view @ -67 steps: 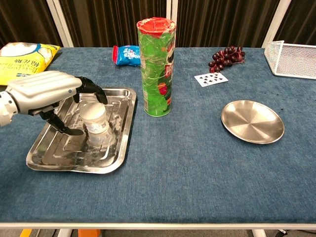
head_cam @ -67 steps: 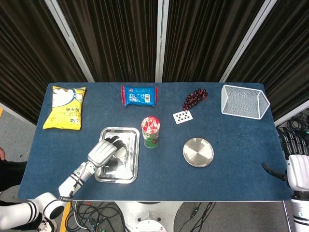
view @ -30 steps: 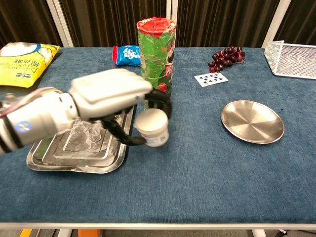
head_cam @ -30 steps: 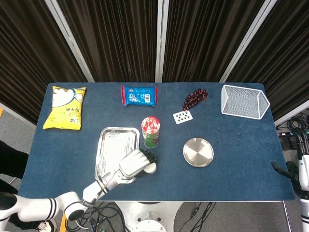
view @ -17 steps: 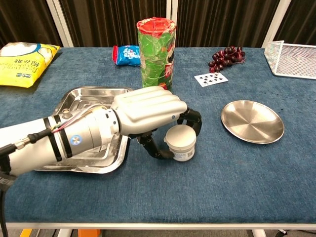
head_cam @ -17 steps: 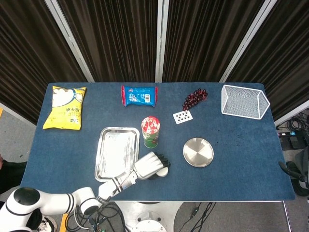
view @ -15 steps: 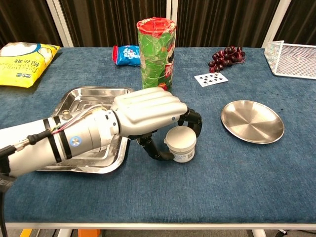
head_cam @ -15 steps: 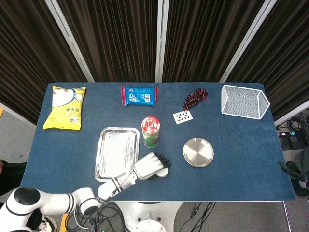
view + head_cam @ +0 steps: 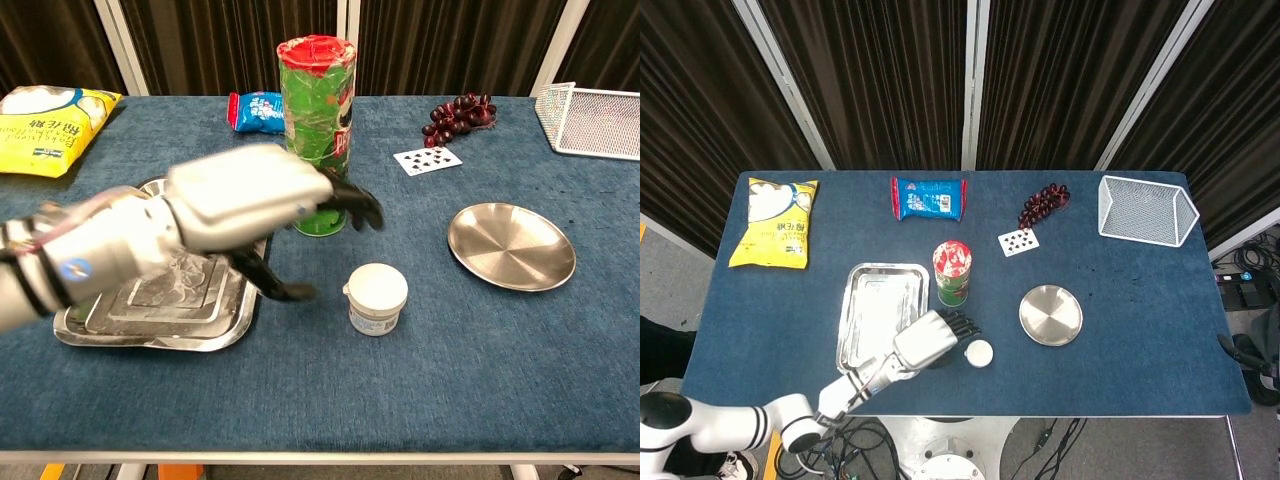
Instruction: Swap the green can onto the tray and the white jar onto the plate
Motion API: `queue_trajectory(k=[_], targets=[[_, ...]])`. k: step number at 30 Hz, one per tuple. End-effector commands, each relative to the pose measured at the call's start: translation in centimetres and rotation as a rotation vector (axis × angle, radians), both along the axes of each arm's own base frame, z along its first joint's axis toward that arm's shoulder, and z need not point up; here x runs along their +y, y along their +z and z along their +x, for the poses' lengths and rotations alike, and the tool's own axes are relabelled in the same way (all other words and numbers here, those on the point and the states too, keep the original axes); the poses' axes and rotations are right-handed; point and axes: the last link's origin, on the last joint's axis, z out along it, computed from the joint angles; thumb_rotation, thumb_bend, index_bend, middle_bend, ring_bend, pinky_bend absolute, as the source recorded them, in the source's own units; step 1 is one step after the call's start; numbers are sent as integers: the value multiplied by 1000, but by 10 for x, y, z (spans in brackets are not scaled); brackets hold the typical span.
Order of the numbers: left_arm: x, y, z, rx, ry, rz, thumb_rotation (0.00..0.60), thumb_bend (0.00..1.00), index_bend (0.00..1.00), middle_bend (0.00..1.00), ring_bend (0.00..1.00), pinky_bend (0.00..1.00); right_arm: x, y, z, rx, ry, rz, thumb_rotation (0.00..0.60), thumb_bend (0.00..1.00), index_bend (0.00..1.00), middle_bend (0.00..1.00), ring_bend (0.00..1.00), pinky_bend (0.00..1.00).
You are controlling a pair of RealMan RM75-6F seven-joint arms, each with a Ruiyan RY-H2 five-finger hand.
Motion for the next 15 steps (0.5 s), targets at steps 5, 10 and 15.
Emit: queue_trajectory(k=[5, 10, 15], targets=[[-3, 89, -58, 4, 193, 245, 600, 191, 327, 334, 281, 529, 0, 1, 2, -1, 9, -3, 600, 69, 0, 4, 0, 27], [21, 127, -65, -40, 267, 318, 600, 152, 320, 327, 280, 525, 0, -1, 4, -1, 10, 3, 600, 69, 0, 4, 0, 27], [60, 151, -55, -25, 266, 350, 600, 121, 263, 286, 235, 477, 0, -2, 8, 7, 20, 5, 600, 68, 0, 4, 0, 27]])
